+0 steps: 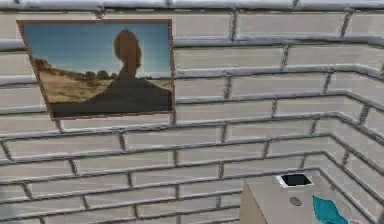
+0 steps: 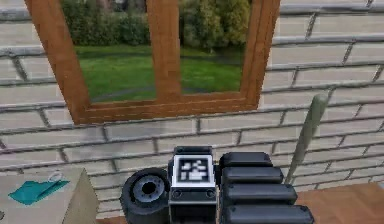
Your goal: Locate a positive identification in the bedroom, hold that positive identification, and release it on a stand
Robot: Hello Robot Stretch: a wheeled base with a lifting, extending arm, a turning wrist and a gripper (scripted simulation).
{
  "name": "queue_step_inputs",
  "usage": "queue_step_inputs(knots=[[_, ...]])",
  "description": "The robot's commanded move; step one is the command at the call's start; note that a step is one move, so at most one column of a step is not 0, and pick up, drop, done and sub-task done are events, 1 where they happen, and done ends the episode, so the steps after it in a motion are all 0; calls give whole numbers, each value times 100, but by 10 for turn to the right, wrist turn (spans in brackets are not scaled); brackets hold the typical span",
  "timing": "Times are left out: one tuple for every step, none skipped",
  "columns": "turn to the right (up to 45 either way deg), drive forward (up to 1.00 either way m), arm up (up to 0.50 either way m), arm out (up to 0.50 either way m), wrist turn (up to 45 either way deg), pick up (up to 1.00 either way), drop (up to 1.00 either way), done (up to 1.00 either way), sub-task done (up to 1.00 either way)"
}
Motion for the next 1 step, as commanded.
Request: queue_step_inputs(knots=[[-90,0,0,0,0,0,0,0,0]])
